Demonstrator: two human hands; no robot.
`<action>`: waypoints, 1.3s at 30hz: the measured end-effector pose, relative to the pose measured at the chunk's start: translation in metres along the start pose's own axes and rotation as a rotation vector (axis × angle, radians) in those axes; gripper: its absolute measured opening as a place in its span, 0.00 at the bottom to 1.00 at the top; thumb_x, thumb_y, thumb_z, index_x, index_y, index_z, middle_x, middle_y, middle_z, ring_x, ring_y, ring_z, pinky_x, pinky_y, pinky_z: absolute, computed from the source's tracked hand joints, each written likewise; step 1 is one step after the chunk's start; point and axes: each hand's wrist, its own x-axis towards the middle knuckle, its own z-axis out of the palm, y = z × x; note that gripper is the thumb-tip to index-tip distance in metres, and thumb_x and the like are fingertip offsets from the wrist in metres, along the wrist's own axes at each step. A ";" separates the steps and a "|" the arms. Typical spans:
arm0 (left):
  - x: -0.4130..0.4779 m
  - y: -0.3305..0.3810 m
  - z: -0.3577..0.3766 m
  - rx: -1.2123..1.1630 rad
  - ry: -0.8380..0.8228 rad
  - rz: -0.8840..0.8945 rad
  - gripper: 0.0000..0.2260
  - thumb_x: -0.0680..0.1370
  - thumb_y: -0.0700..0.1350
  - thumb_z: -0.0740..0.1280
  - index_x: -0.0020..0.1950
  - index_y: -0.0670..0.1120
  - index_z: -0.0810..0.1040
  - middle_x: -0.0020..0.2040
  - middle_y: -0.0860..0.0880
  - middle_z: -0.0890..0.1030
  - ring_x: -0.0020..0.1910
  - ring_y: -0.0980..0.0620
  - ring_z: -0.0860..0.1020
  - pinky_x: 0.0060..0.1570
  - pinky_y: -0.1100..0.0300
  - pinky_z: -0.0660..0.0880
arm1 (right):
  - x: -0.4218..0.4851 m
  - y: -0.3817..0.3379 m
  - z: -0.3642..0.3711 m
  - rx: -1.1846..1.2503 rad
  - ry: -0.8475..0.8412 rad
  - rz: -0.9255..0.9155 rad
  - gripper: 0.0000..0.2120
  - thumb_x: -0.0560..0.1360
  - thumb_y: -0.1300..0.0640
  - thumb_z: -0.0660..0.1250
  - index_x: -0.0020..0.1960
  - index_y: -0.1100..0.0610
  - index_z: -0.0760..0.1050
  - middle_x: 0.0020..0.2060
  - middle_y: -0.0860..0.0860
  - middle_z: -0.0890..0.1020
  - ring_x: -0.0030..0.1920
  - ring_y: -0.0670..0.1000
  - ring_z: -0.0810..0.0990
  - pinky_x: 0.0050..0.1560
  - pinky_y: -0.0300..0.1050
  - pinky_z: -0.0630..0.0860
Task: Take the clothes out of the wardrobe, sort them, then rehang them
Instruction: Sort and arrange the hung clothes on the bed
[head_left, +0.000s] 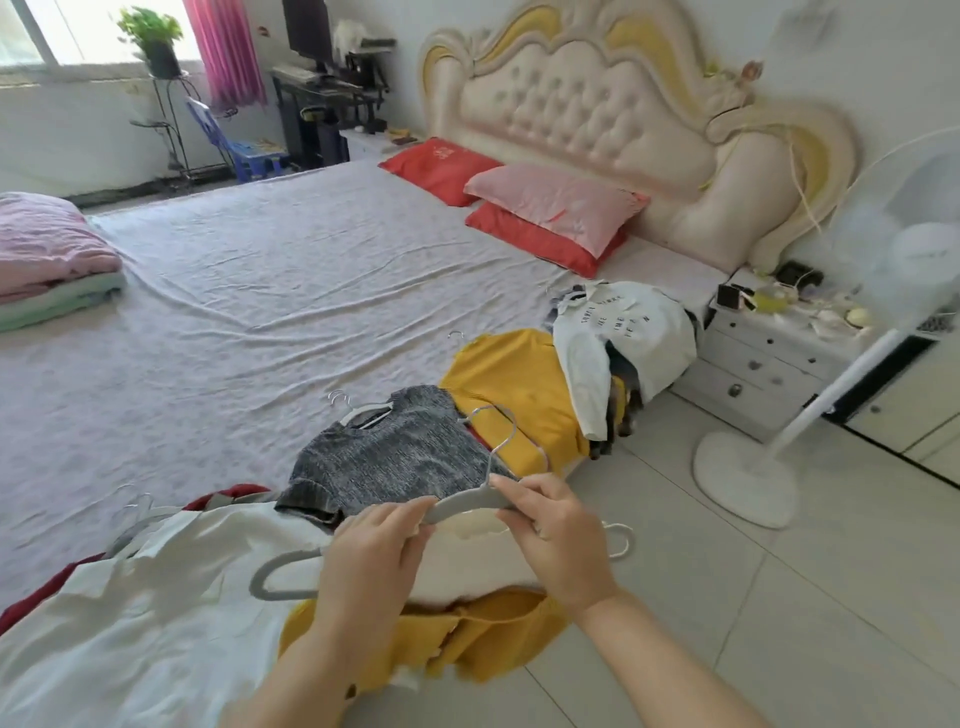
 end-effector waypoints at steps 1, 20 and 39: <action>0.004 0.019 0.010 -0.012 -0.003 0.001 0.14 0.72 0.50 0.59 0.49 0.49 0.82 0.39 0.53 0.83 0.37 0.51 0.80 0.39 0.59 0.76 | -0.002 0.014 -0.016 -0.018 0.013 0.002 0.16 0.69 0.49 0.65 0.56 0.44 0.76 0.41 0.44 0.79 0.38 0.43 0.77 0.32 0.35 0.74; 0.170 0.194 0.189 -0.307 -0.038 -0.186 0.13 0.78 0.47 0.64 0.62 0.52 0.76 0.53 0.53 0.80 0.50 0.54 0.76 0.43 0.64 0.64 | 0.103 0.262 -0.140 -0.187 0.018 0.004 0.16 0.66 0.57 0.70 0.55 0.53 0.81 0.39 0.48 0.80 0.41 0.45 0.74 0.39 0.33 0.71; 0.386 0.203 0.278 -0.134 0.078 -0.532 0.12 0.77 0.44 0.65 0.60 0.48 0.78 0.54 0.48 0.81 0.55 0.47 0.76 0.44 0.64 0.62 | 0.331 0.439 -0.072 -0.037 -0.180 -0.271 0.18 0.63 0.55 0.71 0.53 0.47 0.81 0.37 0.46 0.81 0.40 0.45 0.75 0.29 0.37 0.73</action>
